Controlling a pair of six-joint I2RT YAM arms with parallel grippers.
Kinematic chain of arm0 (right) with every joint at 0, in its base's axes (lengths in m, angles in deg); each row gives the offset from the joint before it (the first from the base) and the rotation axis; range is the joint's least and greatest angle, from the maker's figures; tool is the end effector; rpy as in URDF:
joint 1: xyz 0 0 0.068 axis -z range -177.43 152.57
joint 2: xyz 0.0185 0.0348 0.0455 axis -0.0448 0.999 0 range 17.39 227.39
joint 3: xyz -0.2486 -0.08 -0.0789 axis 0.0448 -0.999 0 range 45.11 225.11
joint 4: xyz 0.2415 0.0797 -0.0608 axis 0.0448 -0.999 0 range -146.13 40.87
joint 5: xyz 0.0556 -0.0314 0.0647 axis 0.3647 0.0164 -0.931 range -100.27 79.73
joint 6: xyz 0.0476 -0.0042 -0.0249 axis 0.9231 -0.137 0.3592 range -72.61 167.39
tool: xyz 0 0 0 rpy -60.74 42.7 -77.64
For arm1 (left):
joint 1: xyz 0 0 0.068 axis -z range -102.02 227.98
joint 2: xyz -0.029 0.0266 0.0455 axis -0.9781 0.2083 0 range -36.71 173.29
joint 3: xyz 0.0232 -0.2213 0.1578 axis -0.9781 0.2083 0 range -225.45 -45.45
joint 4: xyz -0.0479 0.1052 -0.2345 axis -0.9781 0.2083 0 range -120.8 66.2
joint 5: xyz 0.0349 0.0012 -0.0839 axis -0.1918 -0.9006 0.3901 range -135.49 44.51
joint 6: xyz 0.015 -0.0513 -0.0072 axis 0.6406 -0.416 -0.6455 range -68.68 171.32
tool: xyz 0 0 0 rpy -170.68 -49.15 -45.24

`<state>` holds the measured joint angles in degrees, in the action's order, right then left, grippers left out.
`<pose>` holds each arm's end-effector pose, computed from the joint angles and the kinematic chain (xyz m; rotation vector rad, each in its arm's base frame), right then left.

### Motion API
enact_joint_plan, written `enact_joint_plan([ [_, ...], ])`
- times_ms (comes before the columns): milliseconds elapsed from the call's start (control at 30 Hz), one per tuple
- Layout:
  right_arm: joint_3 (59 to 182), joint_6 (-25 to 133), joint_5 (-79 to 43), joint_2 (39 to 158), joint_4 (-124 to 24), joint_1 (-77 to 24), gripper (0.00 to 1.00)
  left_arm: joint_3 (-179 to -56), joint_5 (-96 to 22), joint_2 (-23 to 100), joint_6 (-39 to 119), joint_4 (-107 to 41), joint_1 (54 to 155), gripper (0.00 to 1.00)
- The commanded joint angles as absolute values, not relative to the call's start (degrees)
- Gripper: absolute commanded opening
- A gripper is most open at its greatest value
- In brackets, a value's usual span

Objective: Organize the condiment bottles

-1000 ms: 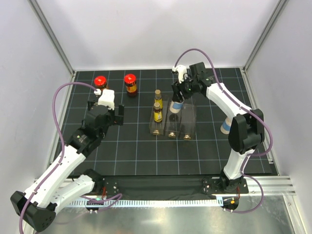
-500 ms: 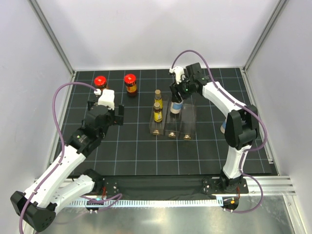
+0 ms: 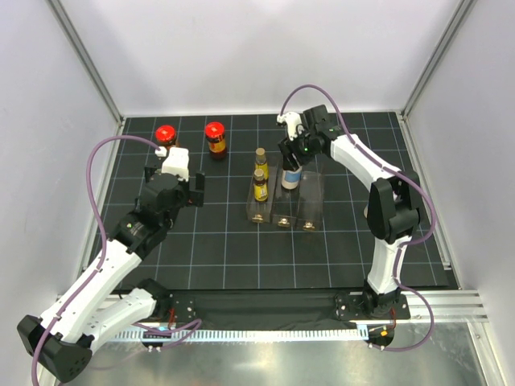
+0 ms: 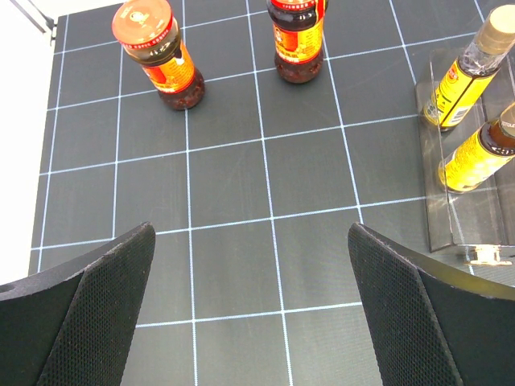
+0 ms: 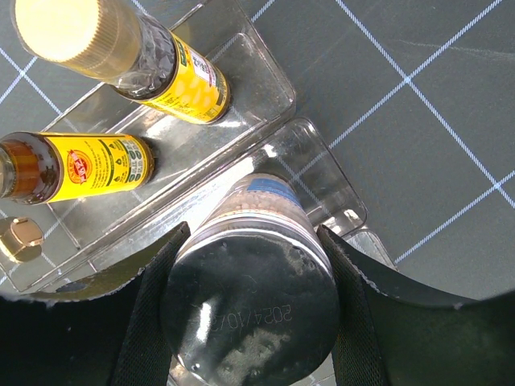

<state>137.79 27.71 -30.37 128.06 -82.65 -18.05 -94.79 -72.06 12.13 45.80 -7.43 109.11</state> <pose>0.3997 0.1635 0.2579 -0.9821 2.2382 0.4393 0.1693 -0.0836 0.3333 0.1312 1.9215 0.0295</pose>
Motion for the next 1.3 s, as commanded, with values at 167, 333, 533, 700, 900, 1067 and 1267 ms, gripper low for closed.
enact_joint_plan([
  [167, 140.91, 27.09, -30.13, 127.17, -80.86, -18.61, 0.52, -94.58, -73.09, 11.10, 46.04, -10.15, 109.00, 1.00],
  [333, 140.91, 27.09, -29.96, 126.73, -80.77, -18.70, 0.66, -94.49, -73.09, 10.93, 46.04, -10.15, 109.00, 1.00],
  [533, 140.64, 27.00, -30.22, 125.59, -80.94, -18.79, 0.83, -94.58, -73.18, 10.84, 46.13, -10.23, 109.00, 1.00],
  [700, 140.73, 25.52, -31.36, 120.68, -81.82, -18.88, 0.88, -94.58, -73.44, 10.66, 46.13, -10.15, 109.00, 0.99],
  [900, 137.31, 20.33, -32.94, 109.00, -83.84, -18.61, 0.95, -94.58, -73.01, 10.14, 46.04, -10.24, 109.00, 1.00],
  [1067, 131.43, 18.30, -33.30, 101.43, -86.83, -16.86, 0.95, -94.58, -72.65, 9.87, 45.96, -10.32, 109.00, 1.00],
  [1267, 121.23, 19.53, -36.54, 91.77, -89.38, -4.75, 0.95, -94.49, -71.60, 9.35, 45.69, -10.41, 109.00, 1.00],
])
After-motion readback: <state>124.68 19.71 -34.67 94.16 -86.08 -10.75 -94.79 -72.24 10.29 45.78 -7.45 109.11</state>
